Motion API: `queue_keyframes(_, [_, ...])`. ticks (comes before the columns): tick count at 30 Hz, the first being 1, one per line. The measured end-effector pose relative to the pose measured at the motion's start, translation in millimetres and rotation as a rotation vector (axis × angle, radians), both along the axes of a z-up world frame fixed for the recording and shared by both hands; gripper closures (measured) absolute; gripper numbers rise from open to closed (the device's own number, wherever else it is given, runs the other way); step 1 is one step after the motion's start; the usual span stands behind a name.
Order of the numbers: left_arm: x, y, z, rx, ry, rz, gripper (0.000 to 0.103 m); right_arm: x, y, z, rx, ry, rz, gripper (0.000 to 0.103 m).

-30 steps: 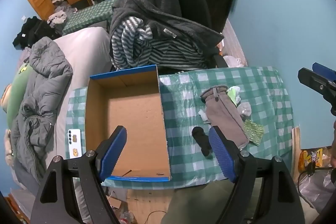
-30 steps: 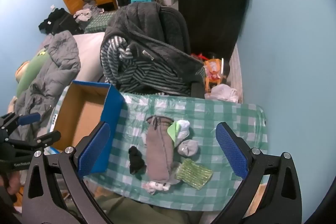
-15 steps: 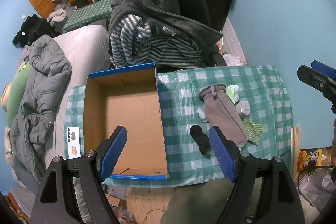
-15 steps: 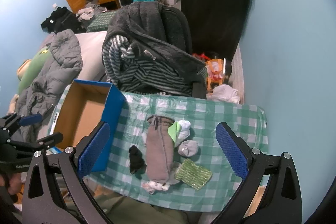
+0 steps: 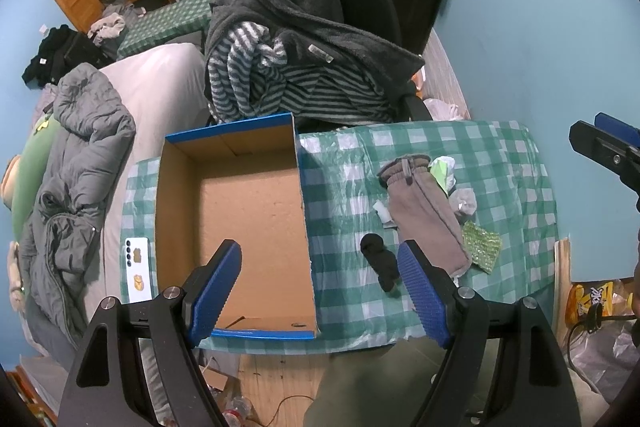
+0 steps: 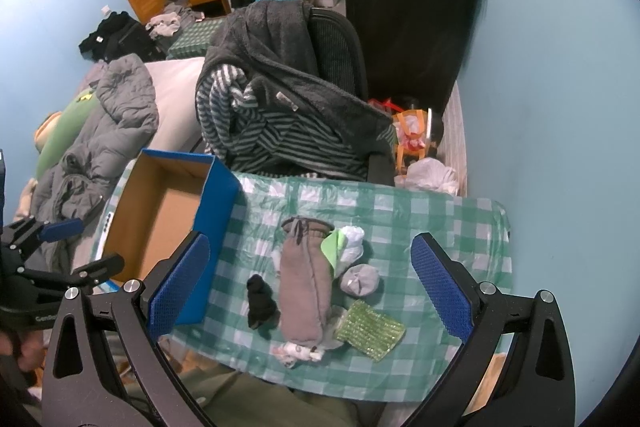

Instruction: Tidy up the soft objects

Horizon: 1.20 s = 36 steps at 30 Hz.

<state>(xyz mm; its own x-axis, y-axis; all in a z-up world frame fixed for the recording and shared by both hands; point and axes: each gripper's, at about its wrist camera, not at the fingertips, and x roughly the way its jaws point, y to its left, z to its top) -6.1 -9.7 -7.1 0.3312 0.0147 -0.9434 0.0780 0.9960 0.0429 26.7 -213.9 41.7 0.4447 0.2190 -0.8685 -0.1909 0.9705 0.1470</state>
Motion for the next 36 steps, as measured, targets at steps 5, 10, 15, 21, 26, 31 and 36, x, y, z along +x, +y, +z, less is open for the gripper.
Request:
queue_keyframes(5, [0.7, -0.5, 0.0, 0.0, 0.002, 0.0, 0.021, 0.0, 0.1, -0.8, 0.002, 0.001, 0.002, 0.003])
queue_keyframes(10, [0.5, -0.8, 0.1, 0.001, 0.004, 0.001, 0.021, 0.8, 0.0, -1.2, 0.002, 0.001, 0.002, 0.003])
queue_keyframes(15, [-0.3, -1.5, -0.5, -0.003, 0.006, 0.002, 0.021, 1.6, 0.2, -1.5, 0.002, 0.004, 0.003, 0.003])
queue_keyframes(21, [-1.2, -4.2, -1.3, -0.007, 0.007, 0.005, 0.021, 1.4, 0.2, -1.6, 0.003, 0.003, 0.003, 0.003])
queue_keyframes(26, [-1.5, -4.6, -1.8, -0.009, 0.01, 0.005, 0.021, 1.5, 0.5, -2.1, 0.003, 0.005, 0.004, 0.003])
queue_keyframes(31, [-2.1, -7.5, -2.8, -0.01, 0.015, 0.005, 0.021, 1.4, 0.6, -1.8, 0.003, 0.006, 0.004, 0.003])
queue_keyframes(36, [-1.9, -12.1, -3.8, -0.01, 0.02, 0.003, 0.021, 1.3, 0.5, -1.6, 0.003, 0.006, 0.004, 0.003])
